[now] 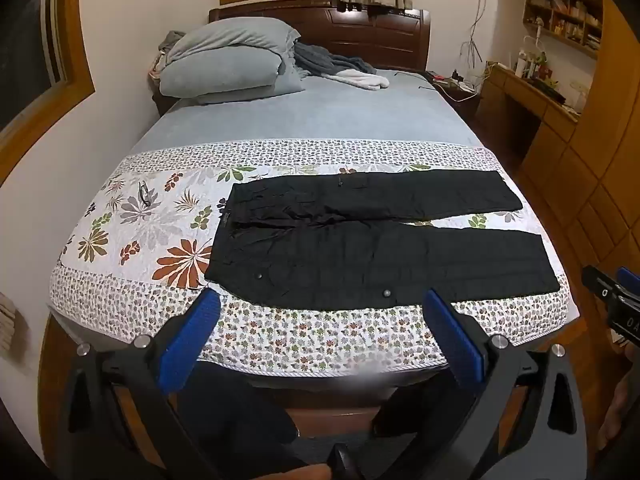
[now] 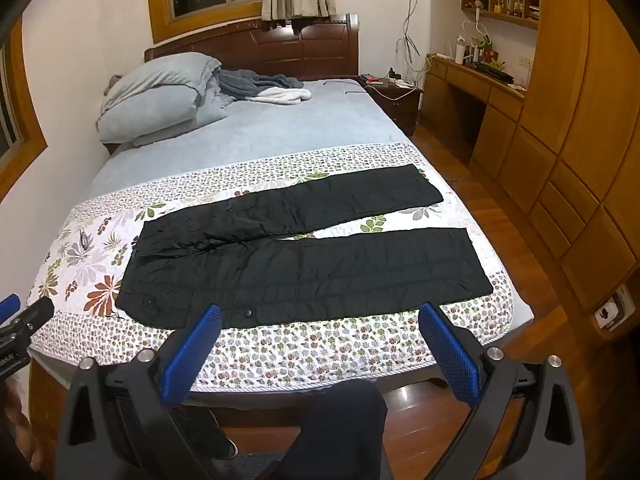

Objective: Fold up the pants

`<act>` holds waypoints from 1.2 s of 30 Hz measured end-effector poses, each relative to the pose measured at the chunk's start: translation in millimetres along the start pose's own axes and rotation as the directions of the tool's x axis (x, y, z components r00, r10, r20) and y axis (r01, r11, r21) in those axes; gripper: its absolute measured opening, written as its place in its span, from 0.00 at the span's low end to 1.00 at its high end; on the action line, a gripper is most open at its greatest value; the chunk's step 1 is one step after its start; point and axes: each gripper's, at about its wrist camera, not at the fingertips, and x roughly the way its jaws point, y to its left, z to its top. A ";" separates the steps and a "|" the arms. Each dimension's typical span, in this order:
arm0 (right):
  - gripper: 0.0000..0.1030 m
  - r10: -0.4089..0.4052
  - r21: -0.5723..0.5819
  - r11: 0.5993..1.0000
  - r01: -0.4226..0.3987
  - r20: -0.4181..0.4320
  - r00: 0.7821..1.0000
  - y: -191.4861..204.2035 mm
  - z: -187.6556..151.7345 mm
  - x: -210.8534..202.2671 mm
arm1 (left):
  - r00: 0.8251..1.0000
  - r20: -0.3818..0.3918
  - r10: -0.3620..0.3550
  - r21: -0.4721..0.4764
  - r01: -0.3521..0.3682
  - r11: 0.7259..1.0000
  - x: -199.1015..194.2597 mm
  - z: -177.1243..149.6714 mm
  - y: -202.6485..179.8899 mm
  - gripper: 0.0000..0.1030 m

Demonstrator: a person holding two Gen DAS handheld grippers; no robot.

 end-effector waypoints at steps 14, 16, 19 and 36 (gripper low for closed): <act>0.97 0.001 0.000 1.000 -0.001 0.002 1.000 -0.9 3.4 0.3 | 1.000 -0.003 0.003 0.005 -0.002 1.000 -2.6 2.8 2.7 0.97; 0.97 0.000 -0.001 1.000 0.000 0.002 1.000 -1.1 4.4 0.5 | 1.000 -0.003 0.003 0.005 -0.003 1.000 -2.5 2.8 3.0 0.97; 0.97 -0.001 0.002 1.000 0.001 0.000 1.000 -0.8 1.3 2.0 | 1.000 -0.003 0.005 0.005 -0.005 1.000 -2.1 3.3 1.9 0.97; 0.97 -0.001 0.001 1.000 0.001 -0.002 1.000 -2.2 -0.3 1.9 | 1.000 -0.001 0.007 0.007 -0.007 1.000 -1.7 -0.6 -1.3 0.97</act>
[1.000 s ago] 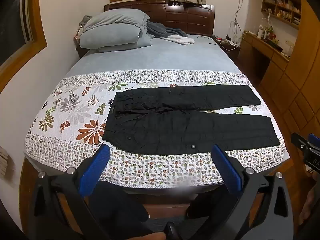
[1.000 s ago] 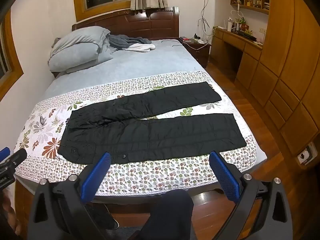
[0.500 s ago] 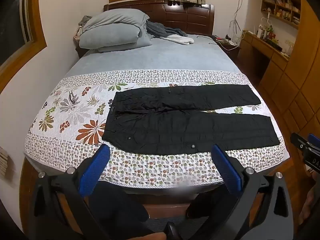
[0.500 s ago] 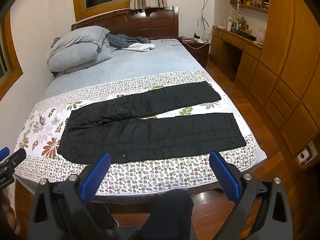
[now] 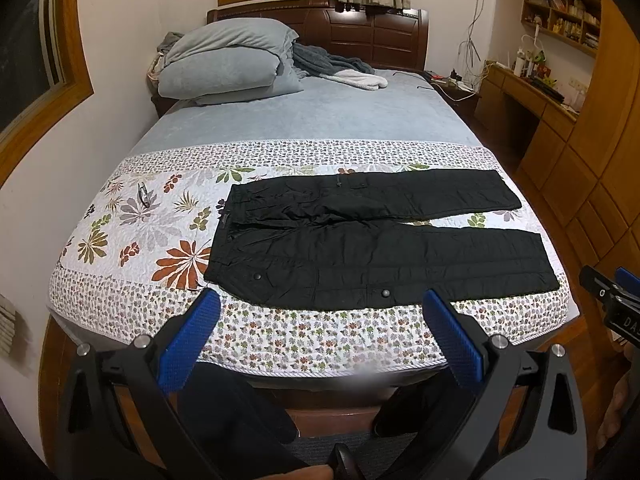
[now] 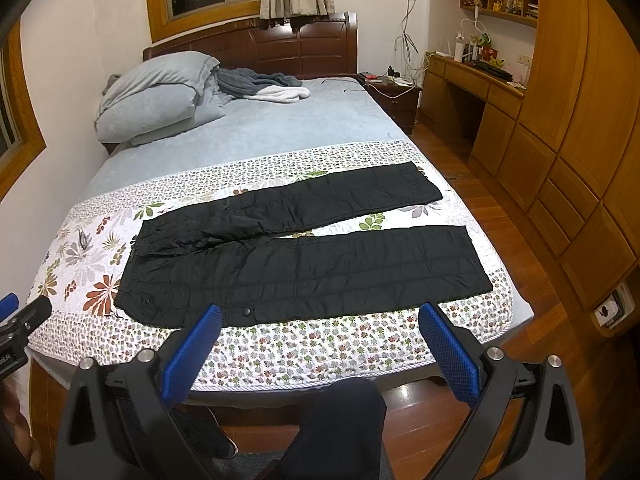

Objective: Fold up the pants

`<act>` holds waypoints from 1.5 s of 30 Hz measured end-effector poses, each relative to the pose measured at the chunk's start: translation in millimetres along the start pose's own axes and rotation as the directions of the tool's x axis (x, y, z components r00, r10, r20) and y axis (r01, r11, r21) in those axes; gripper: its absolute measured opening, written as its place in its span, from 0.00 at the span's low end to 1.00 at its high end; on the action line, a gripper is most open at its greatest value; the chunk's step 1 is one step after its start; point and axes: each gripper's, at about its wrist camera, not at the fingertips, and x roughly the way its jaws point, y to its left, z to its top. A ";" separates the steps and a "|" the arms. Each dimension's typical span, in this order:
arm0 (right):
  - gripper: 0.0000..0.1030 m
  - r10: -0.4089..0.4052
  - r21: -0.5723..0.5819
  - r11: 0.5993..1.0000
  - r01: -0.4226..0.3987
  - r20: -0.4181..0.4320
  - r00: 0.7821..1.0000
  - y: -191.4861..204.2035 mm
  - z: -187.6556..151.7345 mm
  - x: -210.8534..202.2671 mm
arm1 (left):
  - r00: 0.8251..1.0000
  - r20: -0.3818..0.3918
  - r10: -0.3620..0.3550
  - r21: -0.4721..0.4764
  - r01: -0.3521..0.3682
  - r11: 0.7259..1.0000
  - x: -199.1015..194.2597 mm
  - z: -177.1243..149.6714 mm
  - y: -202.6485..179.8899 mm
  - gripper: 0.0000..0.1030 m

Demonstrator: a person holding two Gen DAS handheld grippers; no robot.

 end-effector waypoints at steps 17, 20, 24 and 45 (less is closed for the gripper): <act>0.97 0.000 0.000 1.000 0.000 0.001 1.000 0.4 0.0 -0.4 | 1.000 0.001 0.004 0.004 -0.004 1.000 -0.6 -0.1 -0.2 0.97; 0.97 0.001 -0.001 1.000 -0.001 -0.001 1.000 1.8 -0.4 0.2 | 1.000 0.002 0.004 0.005 -0.004 1.000 -1.3 0.1 -0.3 0.97; 0.97 0.004 0.000 1.000 -0.004 -0.001 1.000 2.5 -0.5 0.1 | 1.000 0.004 0.004 0.004 -0.004 1.000 -0.9 1.1 0.7 0.97; 0.97 0.006 -0.004 1.000 -0.006 -0.004 1.000 3.0 0.9 2.2 | 1.000 0.003 0.004 0.006 -0.004 1.000 -0.7 1.9 0.0 0.97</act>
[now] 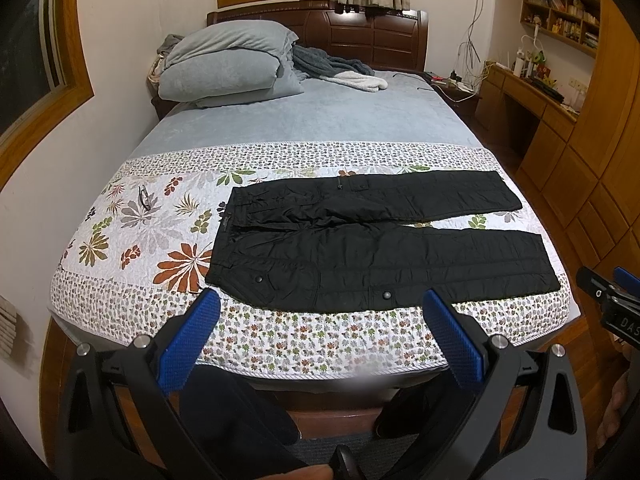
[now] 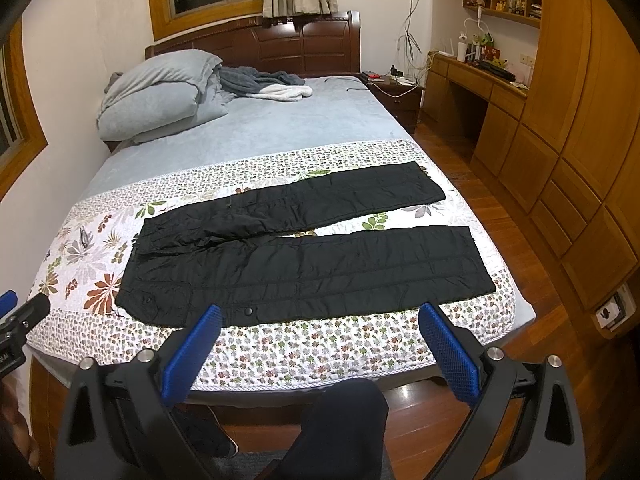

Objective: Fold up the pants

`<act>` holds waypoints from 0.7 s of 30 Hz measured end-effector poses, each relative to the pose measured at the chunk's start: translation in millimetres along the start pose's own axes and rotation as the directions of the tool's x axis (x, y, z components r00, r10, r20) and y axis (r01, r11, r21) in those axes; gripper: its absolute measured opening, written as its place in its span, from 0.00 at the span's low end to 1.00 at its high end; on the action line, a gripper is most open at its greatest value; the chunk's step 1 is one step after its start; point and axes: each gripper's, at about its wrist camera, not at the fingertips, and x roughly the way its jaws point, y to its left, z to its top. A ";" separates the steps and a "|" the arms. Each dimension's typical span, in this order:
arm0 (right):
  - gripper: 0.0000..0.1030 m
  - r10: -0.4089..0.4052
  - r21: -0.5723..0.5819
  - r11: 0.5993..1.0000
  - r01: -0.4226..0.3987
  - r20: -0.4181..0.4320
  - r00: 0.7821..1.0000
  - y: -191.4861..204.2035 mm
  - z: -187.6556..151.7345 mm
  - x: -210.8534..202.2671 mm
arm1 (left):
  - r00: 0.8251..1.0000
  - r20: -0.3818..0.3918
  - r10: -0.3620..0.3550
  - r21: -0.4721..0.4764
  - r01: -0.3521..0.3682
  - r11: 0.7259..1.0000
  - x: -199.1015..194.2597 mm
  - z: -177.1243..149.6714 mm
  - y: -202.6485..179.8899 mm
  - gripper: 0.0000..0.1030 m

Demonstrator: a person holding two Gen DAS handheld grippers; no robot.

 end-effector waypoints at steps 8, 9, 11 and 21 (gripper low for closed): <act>0.97 0.000 0.001 1.000 0.000 -0.007 1.000 -0.4 -0.3 3.0 | 1.000 -0.005 -0.002 0.001 0.002 1.000 1.9 3.3 -0.1 0.97; 0.97 0.000 0.001 1.000 0.000 -0.007 1.000 -1.3 -0.7 3.4 | 1.000 -0.004 -0.001 0.001 0.001 1.000 1.6 2.4 -0.3 0.97; 0.97 -0.002 0.000 1.000 0.002 -0.005 1.000 -1.1 -1.1 3.7 | 1.000 -0.005 -0.002 0.001 0.002 1.000 2.2 2.5 -0.4 0.97; 0.97 0.082 0.044 0.996 -0.079 -0.079 0.993 -26.9 -10.6 58.0 | 0.835 -0.138 -0.532 -0.193 0.505 0.841 71.2 -19.2 42.4 0.97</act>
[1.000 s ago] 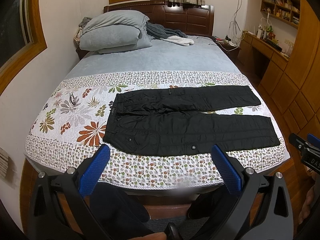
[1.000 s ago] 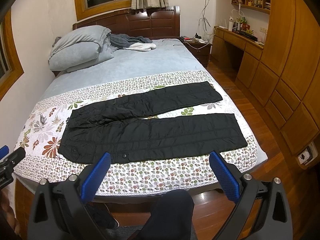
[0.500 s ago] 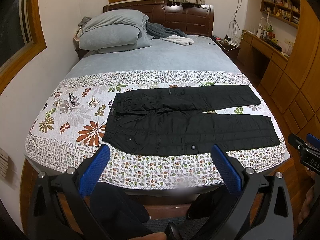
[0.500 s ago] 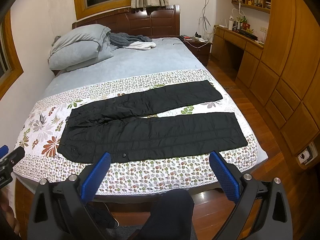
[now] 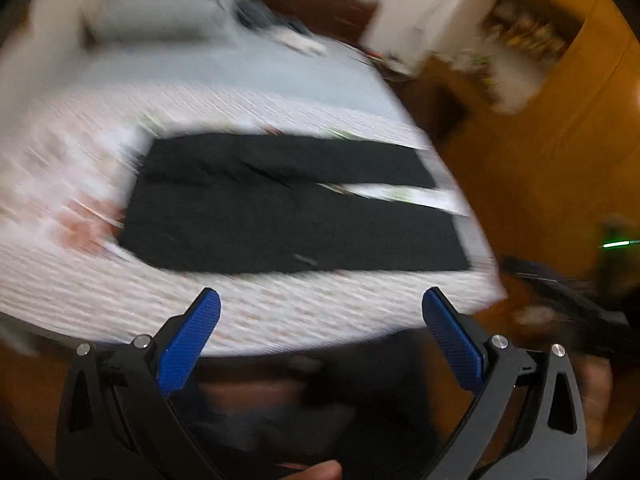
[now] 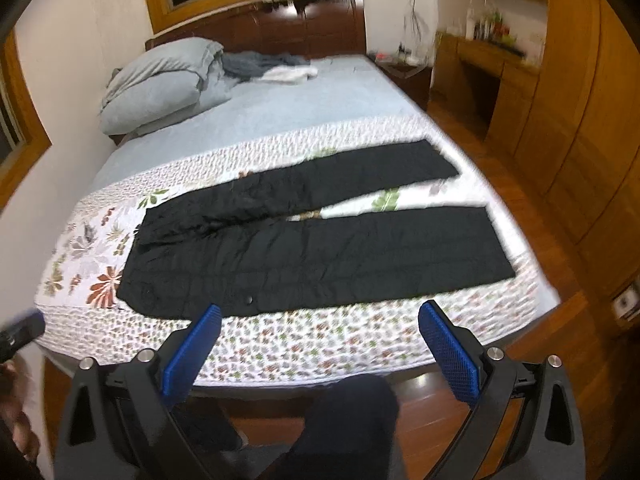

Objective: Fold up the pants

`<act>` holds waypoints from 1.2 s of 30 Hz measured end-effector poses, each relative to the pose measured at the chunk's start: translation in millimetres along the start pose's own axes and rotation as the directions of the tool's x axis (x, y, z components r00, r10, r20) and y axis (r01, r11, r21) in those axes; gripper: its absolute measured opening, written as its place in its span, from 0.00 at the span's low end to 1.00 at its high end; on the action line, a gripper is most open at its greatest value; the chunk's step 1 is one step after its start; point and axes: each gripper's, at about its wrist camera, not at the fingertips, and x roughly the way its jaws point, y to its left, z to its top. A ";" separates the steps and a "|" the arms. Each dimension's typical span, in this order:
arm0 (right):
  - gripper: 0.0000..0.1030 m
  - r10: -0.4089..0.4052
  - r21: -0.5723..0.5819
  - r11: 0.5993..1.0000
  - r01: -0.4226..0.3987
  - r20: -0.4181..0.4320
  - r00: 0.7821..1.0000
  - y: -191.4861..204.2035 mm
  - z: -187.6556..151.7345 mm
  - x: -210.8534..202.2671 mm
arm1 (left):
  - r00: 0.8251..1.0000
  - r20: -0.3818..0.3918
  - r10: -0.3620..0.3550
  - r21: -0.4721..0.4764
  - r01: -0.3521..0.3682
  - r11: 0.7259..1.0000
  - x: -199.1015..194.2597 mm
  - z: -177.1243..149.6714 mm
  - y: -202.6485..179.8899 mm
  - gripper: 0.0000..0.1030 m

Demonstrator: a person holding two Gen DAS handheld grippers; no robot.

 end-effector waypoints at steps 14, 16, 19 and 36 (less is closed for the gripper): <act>0.97 0.261 0.315 0.928 -0.198 -0.174 0.950 -106.0 -24.2 155.0 | 0.967 -0.052 0.251 -0.318 -0.254 0.914 84.7 22.1 247.7 0.97; 0.97 0.260 0.337 0.923 -0.187 -0.187 0.947 -112.9 -26.8 167.0 | 0.983 -0.038 0.177 -0.429 -0.176 0.886 97.2 28.3 285.7 0.97; 0.97 0.253 0.361 0.917 -0.169 -0.200 0.946 -124.0 -30.8 181.7 | 0.994 -0.001 0.105 -0.523 -0.090 0.847 109.4 41.7 322.8 0.97; 0.97 0.341 0.616 0.759 -0.209 -0.104 0.934 -217.5 -46.2 231.2 | 0.999 -0.038 0.031 -0.668 -0.049 0.743 191.8 63.3 358.7 0.96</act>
